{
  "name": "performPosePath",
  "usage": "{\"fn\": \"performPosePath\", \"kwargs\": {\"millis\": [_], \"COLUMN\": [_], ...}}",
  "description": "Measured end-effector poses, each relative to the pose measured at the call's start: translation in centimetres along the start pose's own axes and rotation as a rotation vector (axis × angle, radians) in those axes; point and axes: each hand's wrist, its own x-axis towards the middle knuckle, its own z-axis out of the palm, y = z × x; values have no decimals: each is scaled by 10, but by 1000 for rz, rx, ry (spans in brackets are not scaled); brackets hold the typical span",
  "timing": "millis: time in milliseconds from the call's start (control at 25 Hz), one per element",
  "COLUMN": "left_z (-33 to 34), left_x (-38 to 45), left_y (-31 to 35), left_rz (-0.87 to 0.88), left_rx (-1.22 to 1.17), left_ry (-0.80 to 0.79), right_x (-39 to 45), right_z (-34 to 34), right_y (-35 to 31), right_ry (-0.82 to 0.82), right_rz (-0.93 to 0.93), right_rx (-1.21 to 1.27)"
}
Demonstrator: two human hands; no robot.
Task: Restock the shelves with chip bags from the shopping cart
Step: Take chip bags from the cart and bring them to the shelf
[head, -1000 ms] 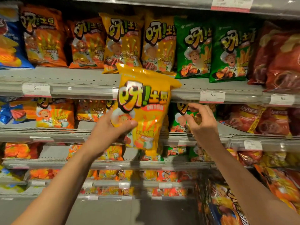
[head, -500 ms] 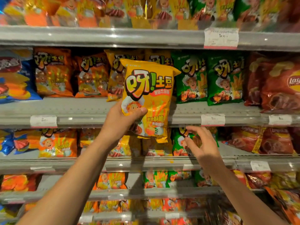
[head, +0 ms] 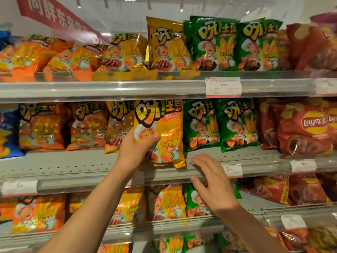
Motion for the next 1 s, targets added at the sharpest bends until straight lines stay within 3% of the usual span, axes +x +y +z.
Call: {"fn": "performPosePath", "kwargs": {"millis": [200,360,520,600,720,760,840,1000], "left_z": [6,9,13,15,22,26,36,47], "left_x": [14,22,26,14,-28,-48,-98,-199], "left_y": [-11,-28,-32,-37,-50,-63,-99,-184], "left_rz": [-20,-246,-336,-121,387,501,571,247], "left_rx": [21,35,177,408,639,641,597,550], "left_ry": [-8,-57,-32,144,329,317,182,-143], "right_x": [6,4,-3,-5,1,3,2,-33], "right_z": [17,21,24,25,30,32,37,54], "right_y": [8,15,12,11,11,12,17,39], "right_ry": [-123,-69,25,57,22,24,61,255], "right_rz": [-58,-95,-149,-152,-105,-111,-176,-233], "right_rx": [-228,-196,-175,-204,-297,-321,-338,-253]}}
